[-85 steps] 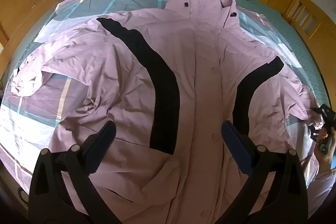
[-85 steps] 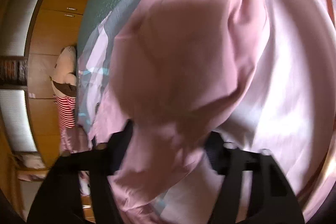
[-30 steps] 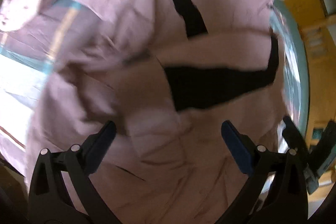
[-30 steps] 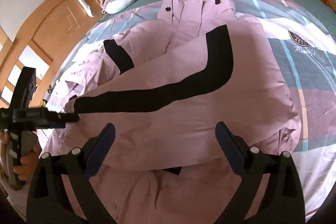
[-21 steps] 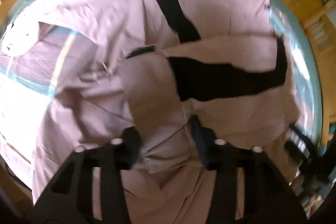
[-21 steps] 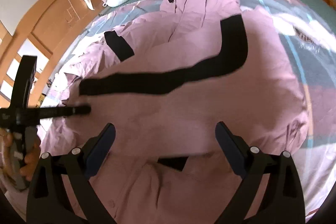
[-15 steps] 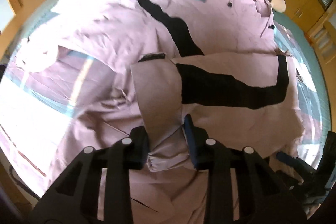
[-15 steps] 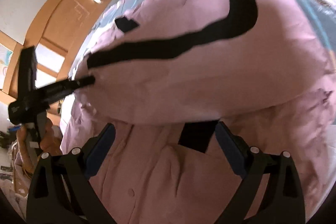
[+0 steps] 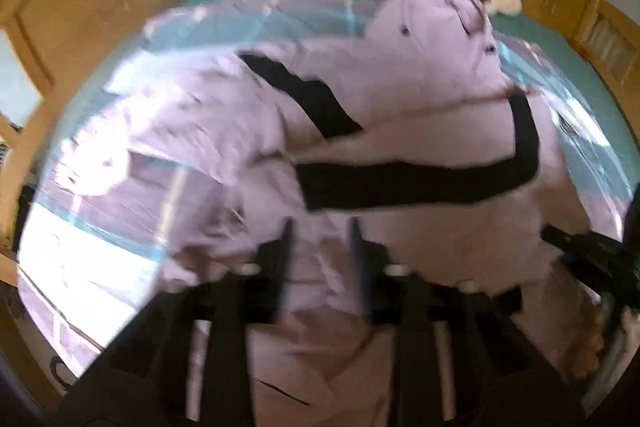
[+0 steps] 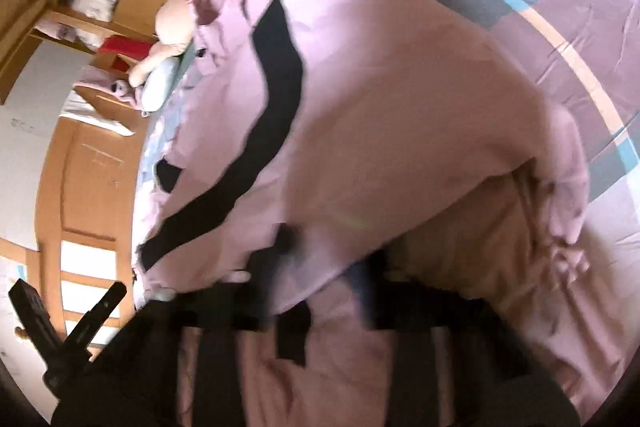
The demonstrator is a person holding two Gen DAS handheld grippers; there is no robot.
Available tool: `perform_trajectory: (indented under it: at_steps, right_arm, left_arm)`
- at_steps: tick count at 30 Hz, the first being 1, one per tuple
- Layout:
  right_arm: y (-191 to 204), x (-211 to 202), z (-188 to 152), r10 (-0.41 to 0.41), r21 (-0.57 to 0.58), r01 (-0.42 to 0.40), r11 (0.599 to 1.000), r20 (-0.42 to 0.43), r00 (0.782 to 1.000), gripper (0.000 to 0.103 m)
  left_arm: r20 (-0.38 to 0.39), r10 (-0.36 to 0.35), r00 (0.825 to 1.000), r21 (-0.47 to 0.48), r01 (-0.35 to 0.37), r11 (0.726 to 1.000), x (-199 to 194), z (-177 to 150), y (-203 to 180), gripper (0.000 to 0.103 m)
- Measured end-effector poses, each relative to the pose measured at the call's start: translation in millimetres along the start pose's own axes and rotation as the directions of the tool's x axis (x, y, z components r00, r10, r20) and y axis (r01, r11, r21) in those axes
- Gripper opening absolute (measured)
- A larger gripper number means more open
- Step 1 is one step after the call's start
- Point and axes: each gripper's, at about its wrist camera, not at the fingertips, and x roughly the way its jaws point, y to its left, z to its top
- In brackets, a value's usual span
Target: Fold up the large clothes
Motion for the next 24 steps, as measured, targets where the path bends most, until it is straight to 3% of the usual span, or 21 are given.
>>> perform_trajectory:
  at_steps: [1, 2, 4, 6, 9, 10, 12, 13, 17, 19, 20, 22, 23, 24]
  right_arm:
    - [-0.9, 0.3, -2.1, 0.004, 0.003, -0.004, 1.0, 0.0, 1.0, 0.015]
    - [1.6, -1.1, -3.8, 0.0, -0.012, 0.0, 1.0, 0.004, 1.0, 0.014]
    - [3.5, -4.1, -6.0, -0.016, -0.044, 0.017, 0.999, 0.013, 1.0, 0.014]
    - [5.9, -5.8, -5.9, -0.029, -0.065, 0.03, 0.997, 0.014, 0.999, 0.014]
    - [1.3, -4.1, -6.3, -0.034, -0.06, 0.034, 0.998, 0.004, 0.999, 0.015]
    - [-0.8, -2.8, -5.6, -0.032, -0.054, 0.032, 0.998, 0.001, 0.999, 0.016]
    - [-1.7, -0.6, -4.0, -0.028, -0.044, 0.028, 0.999, -0.006, 1.0, 0.016]
    - [-2.3, -0.5, -4.2, -0.029, -0.043, 0.028, 0.999, -0.007, 1.0, 0.017]
    - [0.1, 0.8, -5.0, -0.037, -0.056, 0.036, 0.998, -0.014, 0.999, 0.019]
    - [2.3, 2.2, -5.8, -0.039, -0.064, 0.037, 0.997, -0.029, 0.999, 0.027]
    - [3.5, 2.6, -6.4, -0.035, -0.067, 0.033, 0.997, -0.039, 0.999, 0.031]
    - [7.3, 2.8, -7.4, -0.017, -0.073, 0.013, 0.997, -0.056, 0.998, 0.053]
    - [10.2, 1.6, -7.9, 0.002, -0.08, -0.006, 0.997, -0.06, 0.998, 0.06]
    - [12.7, 0.8, -8.2, 0.013, -0.088, -0.019, 0.996, -0.062, 0.998, 0.071]
  left_arm:
    - [-0.046, -0.048, 0.998, -0.004, 0.048, 0.999, 6.0, -2.6, -0.8, 0.081]
    - [-0.068, -0.078, 0.995, -0.006, 0.078, 0.997, 8.9, -5.1, -1.0, 0.088]
    - [-0.099, -0.085, 0.992, 0.02, 0.087, 0.996, 13.8, -9.0, -9.7, 0.089]
    - [-0.132, -0.096, 0.987, 0.041, 0.102, 0.994, 17.8, -13.2, -15.2, 0.098]
    - [-0.214, -0.23, 0.949, -0.016, 0.232, 0.973, 27.3, -16.4, -13.8, 0.099]
    - [-0.248, -0.288, 0.925, -0.051, 0.284, 0.957, 32.8, -17.9, -11.7, 0.099]
    - [-0.285, -0.348, 0.893, -0.095, 0.335, 0.937, 41.7, -20.6, -9.2, 0.1]
    - [-0.301, -0.354, 0.885, -0.112, 0.336, 0.935, 47.2, -21.9, -7.8, 0.1]
    - [-0.304, -0.336, 0.891, -0.145, 0.306, 0.941, 58.4, -22.7, -4.2, 0.1]
    - [-0.3, -0.32, 0.899, -0.146, 0.288, 0.946, 60.2, -22.0, -5.4, 0.098]
    - [-0.297, -0.298, 0.907, -0.133, 0.269, 0.954, 59.9, -20.4, -7.0, 0.092]
    - [-0.279, -0.212, 0.937, -0.097, 0.192, 0.977, 58.7, -19.3, -7.3, 0.069]
    - [-0.271, -0.177, 0.946, -0.088, 0.159, 0.983, 58.3, -17.9, -5.5, 0.053]
    - [-0.264, -0.16, 0.951, -0.09, 0.141, 0.986, 58.4, -17.6, -1.9, 0.044]
